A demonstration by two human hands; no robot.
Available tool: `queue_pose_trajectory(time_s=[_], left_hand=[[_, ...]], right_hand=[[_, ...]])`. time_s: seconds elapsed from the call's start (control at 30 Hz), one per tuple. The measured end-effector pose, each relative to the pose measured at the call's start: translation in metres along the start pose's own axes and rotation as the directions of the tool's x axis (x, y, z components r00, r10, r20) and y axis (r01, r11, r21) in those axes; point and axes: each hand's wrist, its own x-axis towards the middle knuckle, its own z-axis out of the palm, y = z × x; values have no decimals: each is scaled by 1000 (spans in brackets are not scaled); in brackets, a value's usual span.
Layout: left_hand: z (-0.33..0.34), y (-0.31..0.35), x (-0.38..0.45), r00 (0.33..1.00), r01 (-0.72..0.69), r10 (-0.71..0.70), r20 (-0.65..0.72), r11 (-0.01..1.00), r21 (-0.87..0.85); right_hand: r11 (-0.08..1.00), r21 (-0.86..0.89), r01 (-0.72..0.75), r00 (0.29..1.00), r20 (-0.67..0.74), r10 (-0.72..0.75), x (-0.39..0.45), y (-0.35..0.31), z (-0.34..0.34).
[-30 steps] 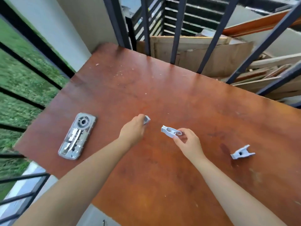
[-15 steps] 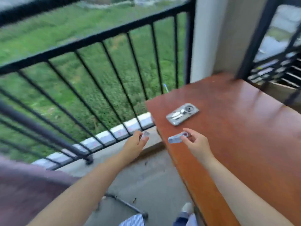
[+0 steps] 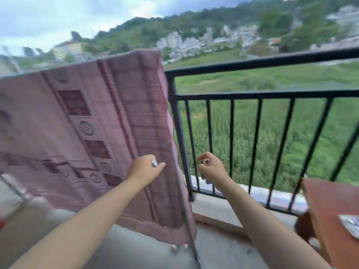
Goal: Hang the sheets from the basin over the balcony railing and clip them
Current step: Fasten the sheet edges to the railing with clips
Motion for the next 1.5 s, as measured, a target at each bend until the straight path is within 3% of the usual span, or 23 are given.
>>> queue_pose_trajectory(time_s=[0.13,0.27,0.37,0.43,0.57,0.77,0.83,0.93,1.07,1.17,1.33,1.43,1.5], left_hand=[[-19,-12,21,995,60,-53,-82,995,84],[-28,-7,41,986,30,2,-164,981,192],[-37,6,62,971,-6,94,-221,929,369],[-44,17,78,926,-98,254,-279,876,473],[-49,44,110,897,-156,395,-199,704,693],[-45,76,148,852,-369,517,85,478,797],[-42,89,158,851,-430,484,204,417,801],[-32,102,174,882,-459,297,366,365,810],[-31,103,185,892,-452,202,404,384,805],[-33,97,187,887,-463,193,421,369,806],[-36,88,186,868,-496,237,436,392,774],[-34,84,187,848,-527,309,432,401,749],[-33,78,189,824,-557,382,418,417,718]], right_hand=[[989,-61,135,991,32,-133,54,-35,26],[976,-156,150,981,146,-127,110,-44,41],[981,-113,157,963,237,-127,151,-55,48],[987,-24,156,935,327,-140,171,-60,51],[967,101,233,879,405,-253,188,-54,53],[937,173,304,890,301,-344,195,-32,51],[917,211,338,878,279,-388,195,-25,49],[890,206,406,866,223,-447,199,-17,44],[896,193,401,874,214,-437,201,-13,46],[914,221,341,866,304,-397,197,-16,39],[934,351,71,903,375,-209,204,-18,9],[945,319,76,896,393,-205,199,-17,4],[965,195,175,891,384,-240,194,-19,6]])
